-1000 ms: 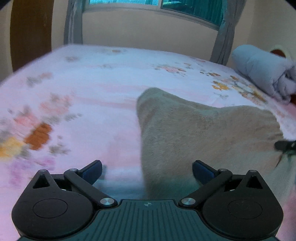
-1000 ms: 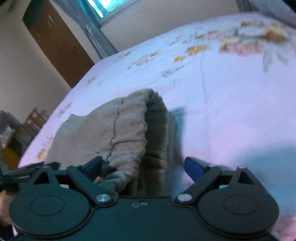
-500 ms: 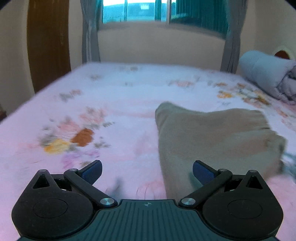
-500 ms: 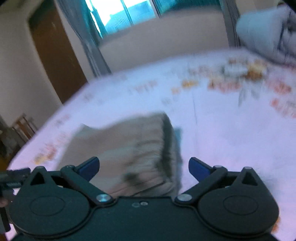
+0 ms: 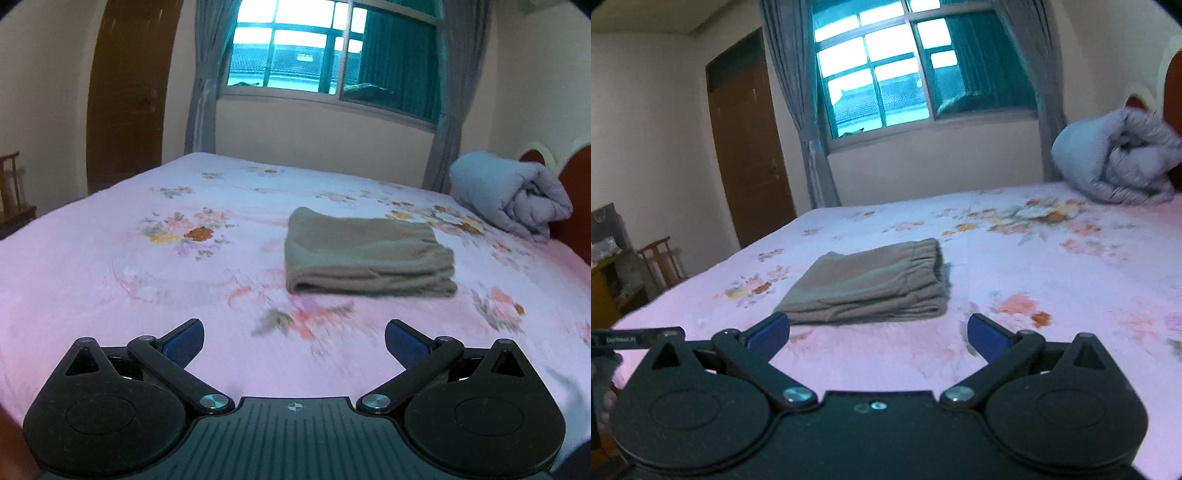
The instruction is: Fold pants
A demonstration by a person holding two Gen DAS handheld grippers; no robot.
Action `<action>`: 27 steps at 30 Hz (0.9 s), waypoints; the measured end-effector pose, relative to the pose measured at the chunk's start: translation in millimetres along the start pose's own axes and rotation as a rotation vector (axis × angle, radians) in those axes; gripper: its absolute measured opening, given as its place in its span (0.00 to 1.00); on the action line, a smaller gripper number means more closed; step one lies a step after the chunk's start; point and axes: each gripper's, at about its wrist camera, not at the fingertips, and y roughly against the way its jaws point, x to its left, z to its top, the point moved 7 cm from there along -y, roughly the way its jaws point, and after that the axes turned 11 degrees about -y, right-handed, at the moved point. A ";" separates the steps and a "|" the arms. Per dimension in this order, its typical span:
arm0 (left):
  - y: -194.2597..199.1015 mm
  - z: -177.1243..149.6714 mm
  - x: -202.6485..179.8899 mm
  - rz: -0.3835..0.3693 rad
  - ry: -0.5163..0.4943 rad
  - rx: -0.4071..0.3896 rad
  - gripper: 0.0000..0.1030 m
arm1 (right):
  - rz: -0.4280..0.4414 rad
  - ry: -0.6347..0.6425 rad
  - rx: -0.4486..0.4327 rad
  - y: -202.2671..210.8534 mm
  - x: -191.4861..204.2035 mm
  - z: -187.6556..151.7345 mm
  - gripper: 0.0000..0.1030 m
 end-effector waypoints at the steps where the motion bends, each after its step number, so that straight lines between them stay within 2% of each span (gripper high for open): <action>1: 9.6 -4.8 -6.2 -0.005 -0.016 -0.014 1.00 | -0.011 0.011 0.001 6.7 1.0 -4.1 0.94; 5: 41.7 -17.9 -26.1 -0.021 -0.045 -0.050 1.00 | -0.032 0.029 -0.013 34.4 1.7 -19.3 0.94; 9: 70.0 -26.6 -39.9 0.005 -0.099 -0.108 1.00 | -0.034 0.056 -0.047 52.7 7.5 -33.4 0.94; 13: 83.2 -29.4 -42.3 0.041 -0.088 -0.130 1.00 | -0.033 0.069 -0.089 58.7 18.1 -35.6 0.94; 15: 89.4 -27.3 -43.4 0.025 -0.072 -0.154 1.00 | -0.041 0.087 -0.094 56.2 23.5 -37.0 0.94; 23: 78.4 -33.4 -50.3 -0.001 -0.064 -0.126 1.00 | -0.046 0.073 -0.024 37.2 25.9 -46.4 0.94; 27: 78.8 -34.0 -55.6 -0.010 -0.072 -0.123 1.00 | -0.039 0.132 -0.013 34.9 39.0 -54.0 0.94</action>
